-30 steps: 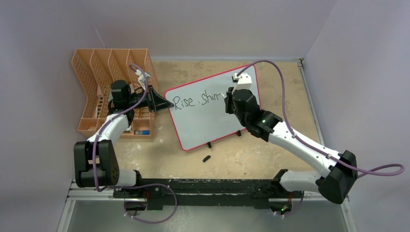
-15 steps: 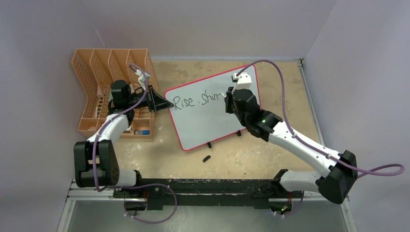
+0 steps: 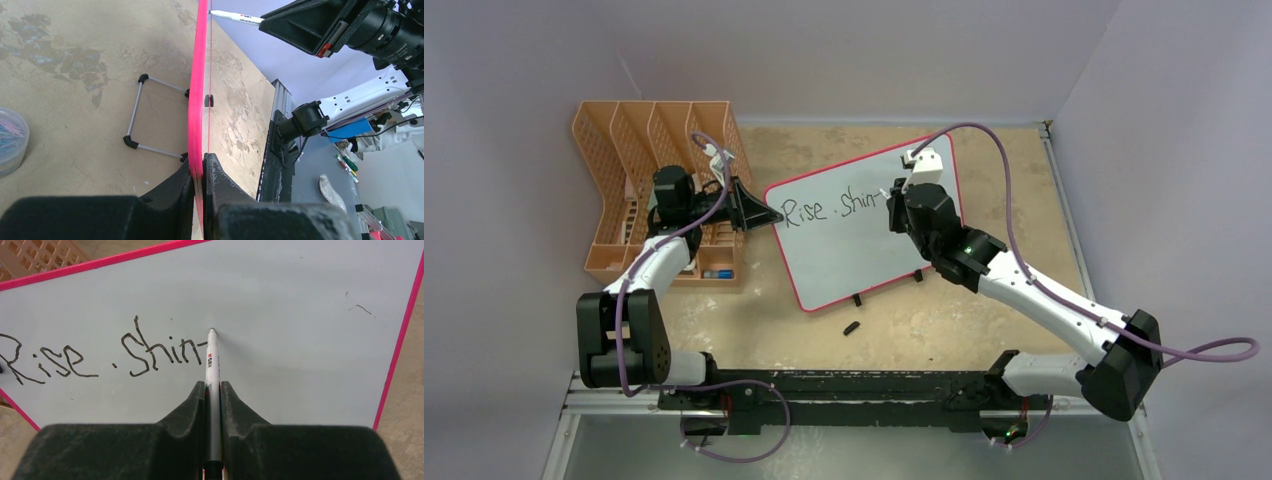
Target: Write a sentence on the whiteboard
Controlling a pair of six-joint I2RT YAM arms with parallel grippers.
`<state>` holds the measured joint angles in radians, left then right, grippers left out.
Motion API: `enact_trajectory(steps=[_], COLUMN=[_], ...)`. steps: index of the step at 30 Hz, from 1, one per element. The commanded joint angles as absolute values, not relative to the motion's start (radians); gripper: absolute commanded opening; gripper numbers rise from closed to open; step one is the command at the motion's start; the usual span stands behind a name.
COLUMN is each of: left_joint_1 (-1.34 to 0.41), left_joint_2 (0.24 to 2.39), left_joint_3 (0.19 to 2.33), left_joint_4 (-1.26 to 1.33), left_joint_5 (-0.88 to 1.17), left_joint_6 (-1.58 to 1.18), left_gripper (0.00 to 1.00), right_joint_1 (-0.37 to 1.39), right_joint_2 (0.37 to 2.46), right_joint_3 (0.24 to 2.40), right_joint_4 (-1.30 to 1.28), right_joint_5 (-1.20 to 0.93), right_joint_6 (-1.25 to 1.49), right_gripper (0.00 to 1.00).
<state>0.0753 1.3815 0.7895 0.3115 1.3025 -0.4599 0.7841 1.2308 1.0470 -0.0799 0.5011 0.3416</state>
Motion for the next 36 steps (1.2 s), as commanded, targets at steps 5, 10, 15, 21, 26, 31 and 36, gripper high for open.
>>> enact_trajectory(steps=[5, 10, 15, 21, 26, 31, 36], left_joint_1=[0.064, 0.064, 0.064, 0.064, 0.064, 0.064, 0.064], left_joint_2=[1.368, 1.368, 1.368, 1.368, 1.368, 1.368, 1.367], left_joint_3=[0.817, 0.816, 0.817, 0.817, 0.817, 0.816, 0.817], left_joint_4=[0.31, 0.309, 0.308, 0.308, 0.308, 0.308, 0.307], left_joint_5=[1.287, 1.285, 1.285, 1.285, 1.285, 1.284, 1.284], left_joint_6=[-0.423, -0.423, -0.423, -0.423, -0.423, -0.422, -0.422], left_gripper=[0.0, 0.0, 0.0, 0.0, 0.0, 0.0, 0.0], right_joint_1=[0.777, 0.777, 0.777, 0.778, 0.778, 0.778, 0.778], right_joint_2=[1.241, 1.238, 1.235, 1.226, 1.224, 1.223, 1.216], right_joint_3=[1.083, 1.08, 1.076, 1.067, 1.06, 1.054, 1.046], right_joint_4=[-0.025, -0.035, -0.053, -0.071, -0.085, -0.099, -0.117], right_joint_5=[0.459, 0.437, 0.426, 0.417, 0.41, 0.407, 0.425], right_joint_6=[0.313, 0.309, 0.311, 0.315, 0.32, 0.324, 0.334], right_gripper=[0.0, 0.0, 0.0, 0.0, 0.0, 0.0, 0.0])
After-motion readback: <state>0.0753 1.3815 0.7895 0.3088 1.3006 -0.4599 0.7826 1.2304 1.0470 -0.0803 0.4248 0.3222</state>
